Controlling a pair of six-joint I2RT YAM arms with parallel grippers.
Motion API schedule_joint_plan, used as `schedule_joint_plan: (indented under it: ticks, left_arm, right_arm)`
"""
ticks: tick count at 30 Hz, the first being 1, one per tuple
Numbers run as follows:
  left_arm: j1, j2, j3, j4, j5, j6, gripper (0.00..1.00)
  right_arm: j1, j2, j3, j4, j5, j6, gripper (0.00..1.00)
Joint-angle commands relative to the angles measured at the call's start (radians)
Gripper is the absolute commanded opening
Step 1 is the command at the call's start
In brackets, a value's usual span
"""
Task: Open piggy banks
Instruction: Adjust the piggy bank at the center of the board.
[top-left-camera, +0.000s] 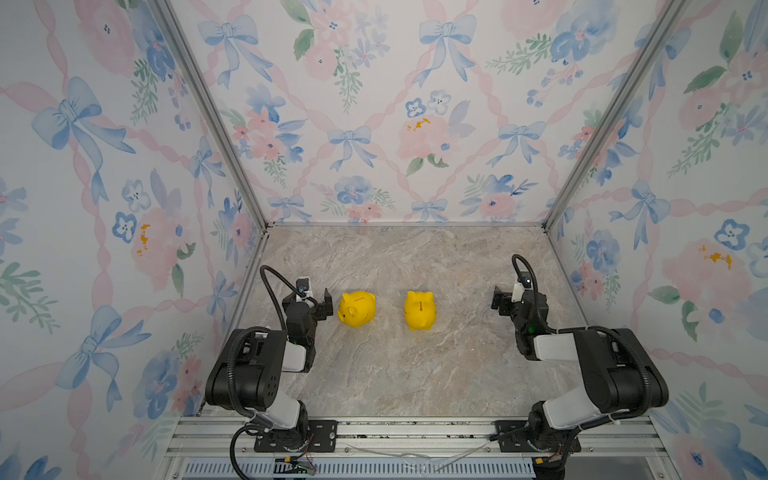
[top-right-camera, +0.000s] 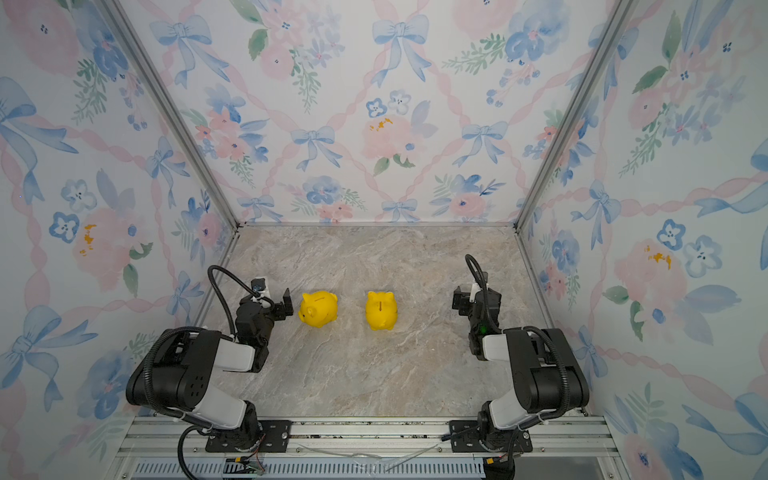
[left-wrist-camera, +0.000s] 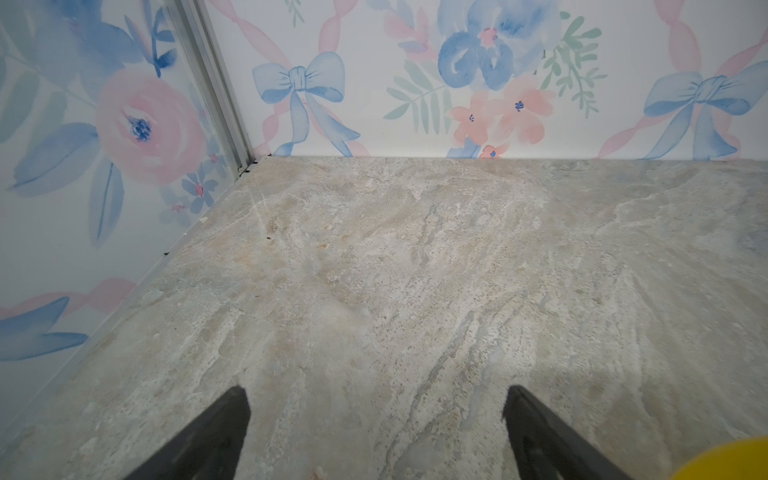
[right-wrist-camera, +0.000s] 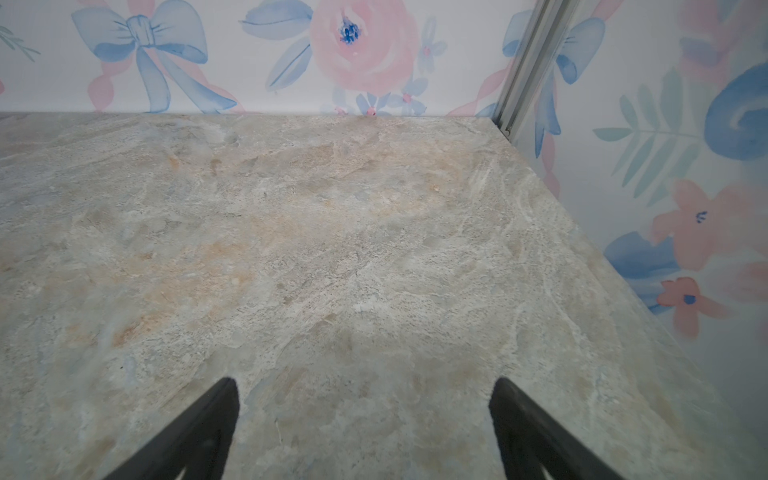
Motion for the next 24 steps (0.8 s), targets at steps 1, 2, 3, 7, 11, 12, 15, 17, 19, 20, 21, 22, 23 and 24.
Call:
schedule_joint_plan:
  ticks: [1, 2, 3, 7, 11, 12, 15, 17, 19, 20, 21, 22, 23, 24]
  left_arm:
    - [0.001, -0.003, 0.004, 0.012, -0.006, 0.018, 0.98]
    - [0.001, -0.003, 0.004, 0.012, -0.006, 0.018, 0.98]
    - [0.001, -0.002, 0.003, 0.012, -0.006, 0.018, 0.98]
    - [0.001, -0.002, 0.004, 0.012, -0.004, 0.018, 0.98]
    - [0.003, -0.003, 0.004, 0.012, -0.002, 0.018, 0.98]
    - [0.003, -0.003, 0.004, 0.011, -0.003, 0.018, 0.98]
    - [0.003, -0.002, 0.004, 0.012, -0.003, 0.018, 0.98]
    - [0.003, -0.001, 0.004, 0.012, -0.002, 0.018, 0.98]
    - [0.003, -0.003, 0.003, 0.012, -0.003, 0.018, 0.98]
    - [0.003, -0.004, 0.003, 0.013, -0.001, 0.018, 0.98]
    - [0.000, -0.008, 0.007, 0.006, 0.003, 0.023, 0.98]
    - [-0.009, -0.020, 0.017, -0.023, -0.009, 0.030, 0.98]
    - [-0.017, -0.033, 0.022, -0.044, -0.023, 0.036, 0.98]
    - [-0.024, -0.042, 0.030, -0.063, -0.041, 0.037, 0.98]
  right_arm:
    - [-0.002, -0.002, 0.018, -0.005, -0.018, 0.001, 0.96]
    - [0.000, -0.002, 0.019, -0.005, -0.019, 0.002, 0.96]
    - [0.000, -0.002, 0.018, -0.004, -0.019, 0.002, 0.96]
    - [0.000, -0.002, 0.018, -0.006, -0.019, 0.001, 0.96]
    - [0.002, -0.001, 0.024, -0.013, -0.067, -0.019, 0.96]
    - [-0.001, -0.001, 0.025, -0.016, -0.068, -0.019, 0.96]
    - [-0.002, 0.000, 0.026, -0.015, -0.072, -0.018, 0.96]
    - [-0.002, 0.000, 0.025, -0.017, -0.072, -0.018, 0.96]
    - [-0.002, 0.000, 0.025, -0.015, -0.072, -0.018, 0.96]
    - [-0.002, 0.000, 0.026, -0.015, -0.072, -0.018, 0.96]
    - [-0.002, -0.001, 0.026, -0.015, -0.072, -0.018, 0.96]
    - [-0.002, 0.000, 0.025, -0.015, -0.072, -0.017, 0.96]
    - [-0.002, 0.000, 0.025, -0.015, -0.072, -0.017, 0.96]
    - [-0.002, -0.001, 0.024, -0.015, -0.072, -0.018, 0.96]
